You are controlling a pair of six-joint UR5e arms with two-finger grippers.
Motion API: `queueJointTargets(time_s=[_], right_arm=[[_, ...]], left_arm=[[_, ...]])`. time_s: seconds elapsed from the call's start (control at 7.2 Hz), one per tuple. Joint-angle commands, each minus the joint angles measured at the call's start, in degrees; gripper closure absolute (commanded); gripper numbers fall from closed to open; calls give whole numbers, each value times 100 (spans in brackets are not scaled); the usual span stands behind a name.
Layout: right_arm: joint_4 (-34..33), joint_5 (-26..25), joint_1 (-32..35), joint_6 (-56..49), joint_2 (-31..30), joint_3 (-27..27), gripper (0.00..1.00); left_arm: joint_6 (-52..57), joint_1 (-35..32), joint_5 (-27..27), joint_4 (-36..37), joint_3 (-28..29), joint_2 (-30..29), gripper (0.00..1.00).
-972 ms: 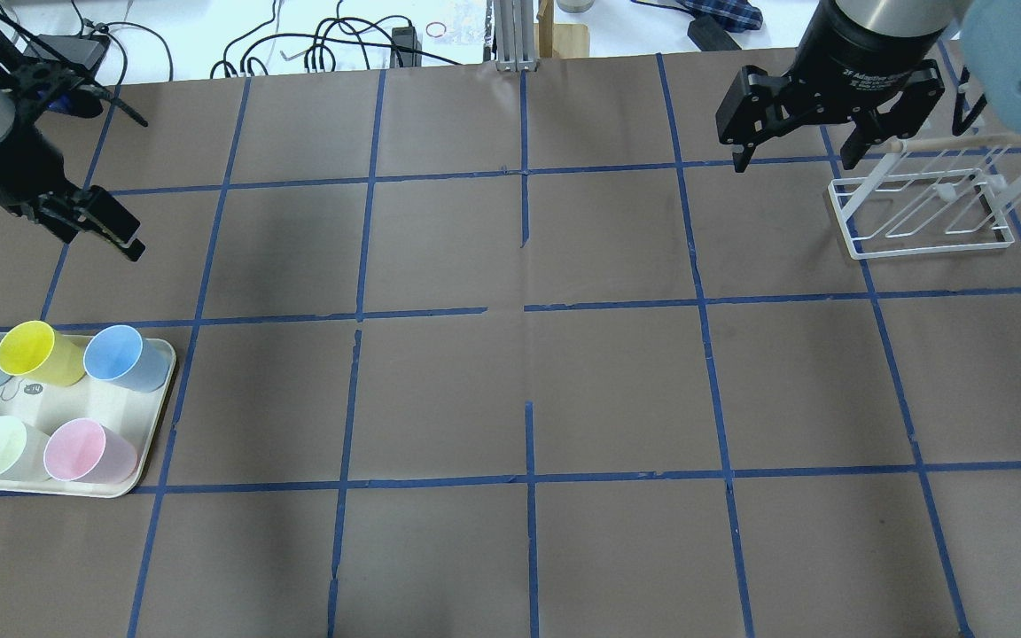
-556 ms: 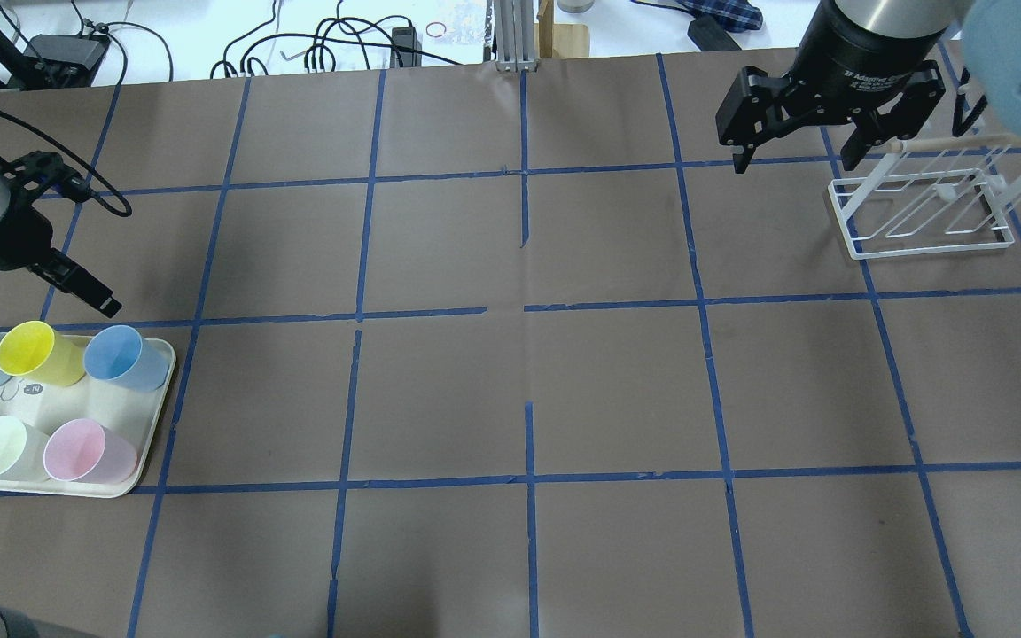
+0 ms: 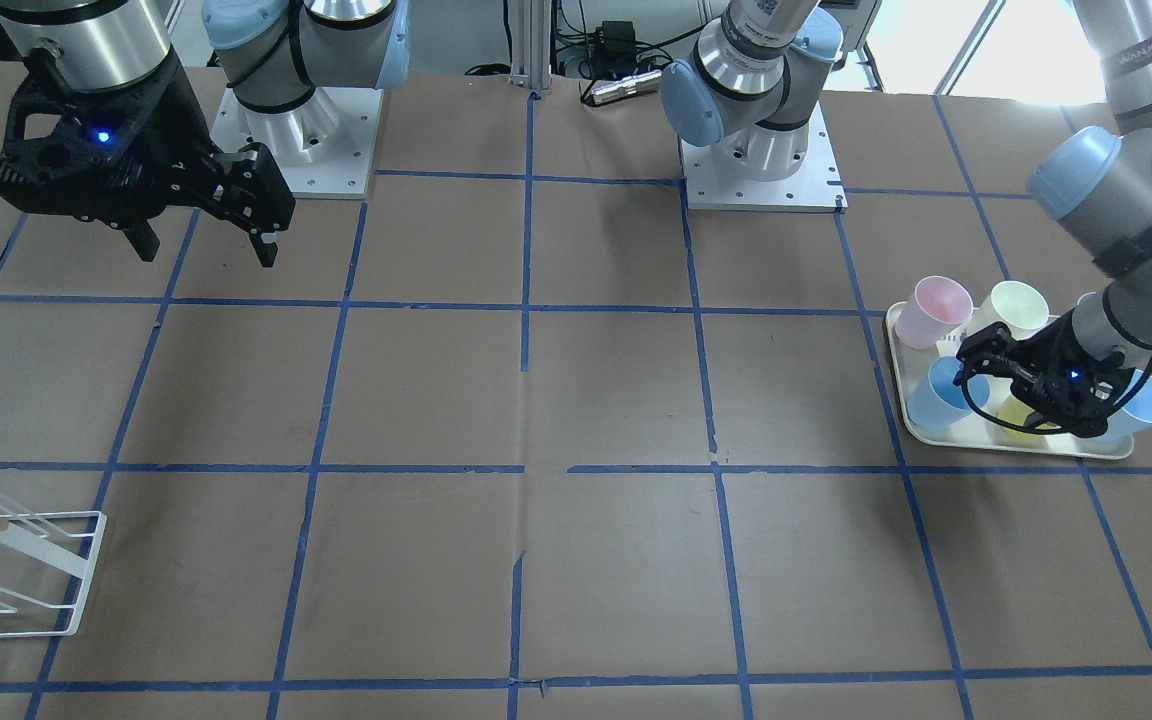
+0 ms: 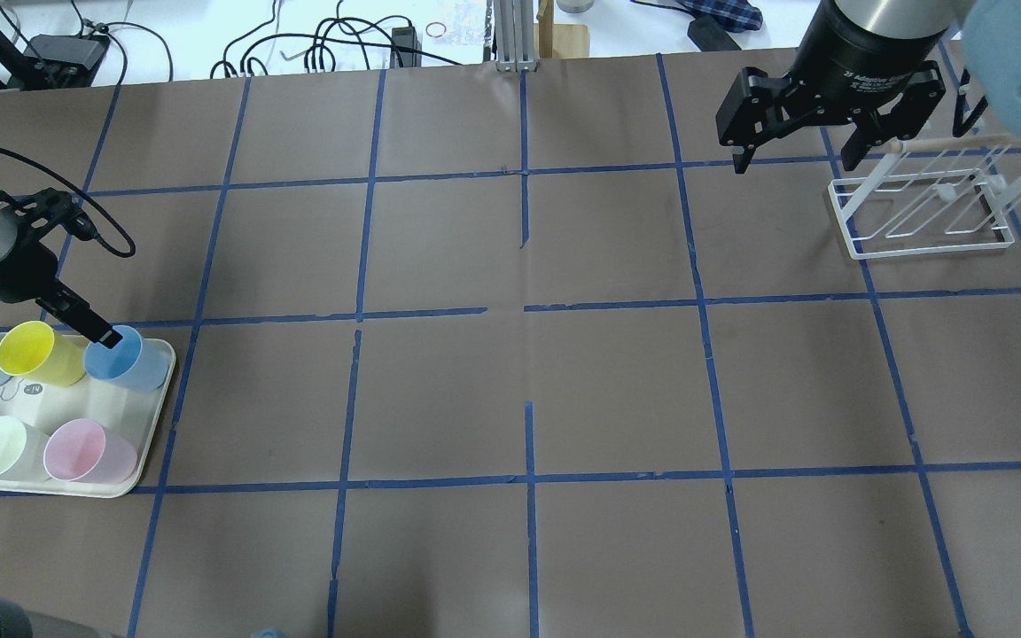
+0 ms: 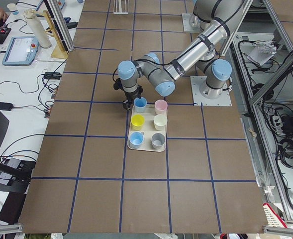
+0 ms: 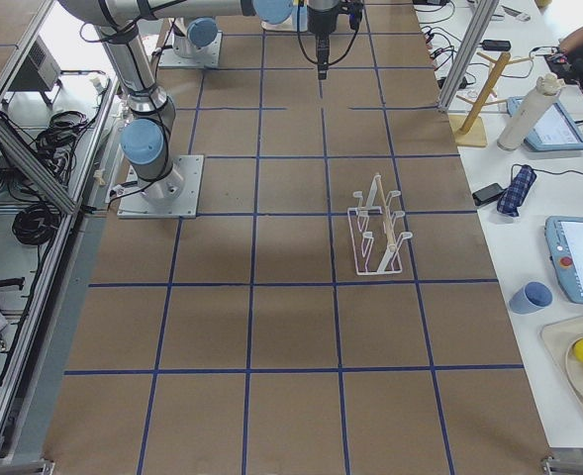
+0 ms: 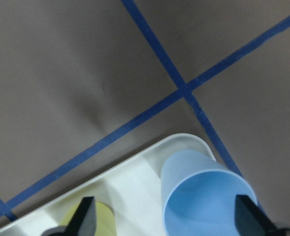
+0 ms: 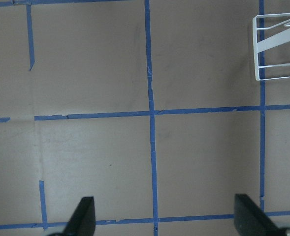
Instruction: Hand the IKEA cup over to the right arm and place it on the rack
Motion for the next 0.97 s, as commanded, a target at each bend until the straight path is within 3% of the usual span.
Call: queueJointTargets(time_s=[0.0,0.28,0.83], right_arm=[[-57,14,0,13,-3,-8,0],[-31,-4,0,5,-12,-9,0],[-40,5,0,22,-3,0,0]], left_arm=[[-7,6,20,56,-72,-77,0],[2,14,20,231,-160,-131,4],[-25,14,37,206,-204,-131,53]])
